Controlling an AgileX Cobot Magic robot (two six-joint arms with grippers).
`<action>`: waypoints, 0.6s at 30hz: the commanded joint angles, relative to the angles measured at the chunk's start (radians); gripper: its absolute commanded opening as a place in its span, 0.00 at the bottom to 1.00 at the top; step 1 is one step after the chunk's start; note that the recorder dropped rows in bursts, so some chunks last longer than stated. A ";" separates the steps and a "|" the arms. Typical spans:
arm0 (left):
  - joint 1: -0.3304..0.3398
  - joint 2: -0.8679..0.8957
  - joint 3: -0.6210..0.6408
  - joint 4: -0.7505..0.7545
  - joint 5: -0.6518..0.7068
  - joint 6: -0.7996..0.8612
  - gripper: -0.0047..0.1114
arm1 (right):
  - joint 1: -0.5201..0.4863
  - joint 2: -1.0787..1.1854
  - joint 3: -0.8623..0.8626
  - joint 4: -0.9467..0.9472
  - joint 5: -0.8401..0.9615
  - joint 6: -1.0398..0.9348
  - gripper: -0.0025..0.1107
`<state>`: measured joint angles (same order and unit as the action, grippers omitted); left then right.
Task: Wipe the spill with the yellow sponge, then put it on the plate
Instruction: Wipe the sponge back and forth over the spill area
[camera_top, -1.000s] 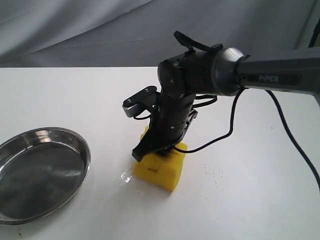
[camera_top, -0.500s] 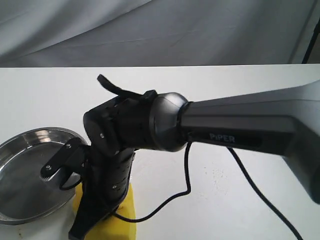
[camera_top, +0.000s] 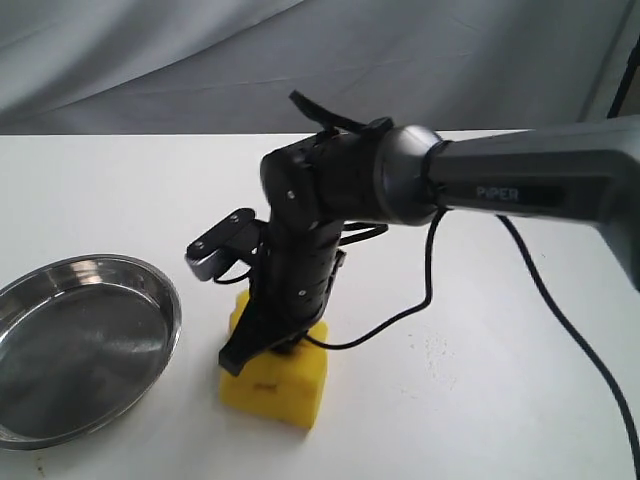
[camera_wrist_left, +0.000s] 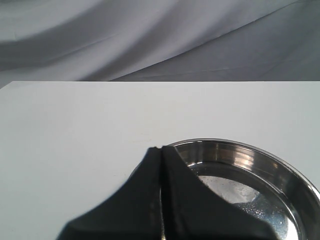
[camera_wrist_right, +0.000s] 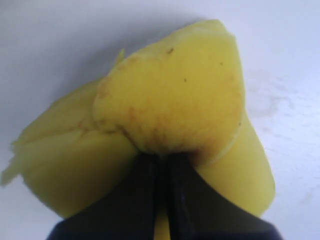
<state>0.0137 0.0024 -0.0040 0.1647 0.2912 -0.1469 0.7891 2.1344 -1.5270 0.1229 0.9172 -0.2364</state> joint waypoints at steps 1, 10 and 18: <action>-0.004 -0.002 0.004 0.002 -0.007 -0.008 0.04 | -0.088 0.020 0.013 -0.099 0.002 0.005 0.02; -0.004 -0.002 0.004 0.002 -0.007 -0.008 0.04 | -0.085 0.020 0.013 -0.014 -0.020 -0.062 0.02; -0.004 -0.002 0.004 0.002 -0.007 -0.008 0.04 | 0.090 0.020 0.013 0.062 -0.014 -0.135 0.02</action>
<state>0.0137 0.0024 -0.0040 0.1647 0.2912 -0.1469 0.8114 2.1344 -1.5270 0.1293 0.8884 -0.3526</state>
